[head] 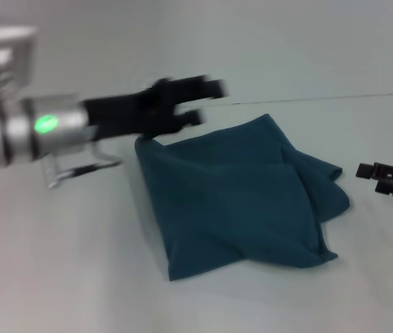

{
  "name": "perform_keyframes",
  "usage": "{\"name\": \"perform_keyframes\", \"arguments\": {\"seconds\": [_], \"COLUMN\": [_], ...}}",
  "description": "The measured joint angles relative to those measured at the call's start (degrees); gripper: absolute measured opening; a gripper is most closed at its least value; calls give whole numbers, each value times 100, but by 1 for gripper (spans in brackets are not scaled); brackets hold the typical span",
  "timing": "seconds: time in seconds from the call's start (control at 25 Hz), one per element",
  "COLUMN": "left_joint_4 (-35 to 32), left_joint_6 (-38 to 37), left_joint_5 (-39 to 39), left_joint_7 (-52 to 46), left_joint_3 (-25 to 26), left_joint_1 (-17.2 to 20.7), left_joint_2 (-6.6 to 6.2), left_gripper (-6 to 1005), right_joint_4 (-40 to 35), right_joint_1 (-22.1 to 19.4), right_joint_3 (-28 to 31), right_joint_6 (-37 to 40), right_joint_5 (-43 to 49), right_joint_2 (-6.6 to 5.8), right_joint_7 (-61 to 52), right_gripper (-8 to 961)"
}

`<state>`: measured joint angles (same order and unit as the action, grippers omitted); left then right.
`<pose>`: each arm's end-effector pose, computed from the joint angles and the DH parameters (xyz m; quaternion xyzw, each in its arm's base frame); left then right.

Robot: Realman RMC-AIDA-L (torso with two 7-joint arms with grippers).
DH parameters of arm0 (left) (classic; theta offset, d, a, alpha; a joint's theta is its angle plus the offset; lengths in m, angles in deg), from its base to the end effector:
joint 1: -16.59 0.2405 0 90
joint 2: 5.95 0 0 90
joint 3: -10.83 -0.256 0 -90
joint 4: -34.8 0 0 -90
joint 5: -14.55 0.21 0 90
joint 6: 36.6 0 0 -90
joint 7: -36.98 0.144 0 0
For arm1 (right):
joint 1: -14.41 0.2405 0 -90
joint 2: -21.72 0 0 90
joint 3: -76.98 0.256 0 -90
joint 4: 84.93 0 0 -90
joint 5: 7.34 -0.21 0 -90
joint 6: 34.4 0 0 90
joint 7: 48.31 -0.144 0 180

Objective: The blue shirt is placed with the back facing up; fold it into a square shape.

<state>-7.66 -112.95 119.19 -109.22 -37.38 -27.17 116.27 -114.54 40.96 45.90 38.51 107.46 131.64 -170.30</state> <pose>-0.1438 0.4057 -0.0119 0.7400 0.5880 0.3266 0.0056 0.3586 0.3418 0.0681 -0.6914 0.6259 0.2770 0.2314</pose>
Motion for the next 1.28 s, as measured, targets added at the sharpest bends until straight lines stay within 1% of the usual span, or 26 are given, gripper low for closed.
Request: {"name": "perform_keyframes", "arguments": {"seconds": [0.12, 0.2, 0.24, 0.32, 0.44, 0.52, 0.6, 0.68, 0.84, 1.04, 1.28], "left_joint_4": [82, 178, 261, 446, 561, 562, 552, 543, 516, 506, 502], "left_joint_6": [-222, -380, -481, -692, -854, -876, -870, -868, -875, -908, -864], "left_joint_5": [-79, -63, -21, 68, 111, 127, 130, 130, 97, 87, 68], "left_joint_7": [-73, -50, 8, 226, 522, 632, 707, 744, 777, 857, 945], "left_joint_3": [173, 172, 155, 124, 98, 105, 128, 144, 204, 403, 444], "left_joint_1": [549, 772, 871, 1049, 1268, 1412, 1532, 1601, 1667, 1646, 1607], "left_joint_2": [-76, -142, -195, -298, -376, -391, -399, -403, -408, -411, -400], "left_gripper": [681, 724, 745, 827, 950, 951, 951, 952, 952, 951, 950], "right_joint_4": [-42, -59, -62, -69, -107, -226, -445, -603, -641, -479, -89], "right_joint_1": [76, 161, 231, 413, 780, 1048, 1304, 1505, 1823, 1974, 2083], "right_joint_3": [-79, -156, -212, -314, -412, -434, -435, -435, -478, -741, -868], "right_joint_6": [23, 90, 144, 261, 453, 575, 693, 772, 795, 497, 98], "right_joint_5": [199, 352, 471, 776, 1403, 1866, 2249, 2459, 2668, 2791, 2797], "right_joint_2": [-25, -77, -127, -234, -393, -451, -439, -401, -311, -176, -52], "right_joint_7": [-238, -411, -519, -755, -1242, -1673, -2107, -2431, -2804, -3093, -3061], "right_gripper": [863, 862, 862, 862, 861, 861, 860, 860, 859, 858, 857]}}
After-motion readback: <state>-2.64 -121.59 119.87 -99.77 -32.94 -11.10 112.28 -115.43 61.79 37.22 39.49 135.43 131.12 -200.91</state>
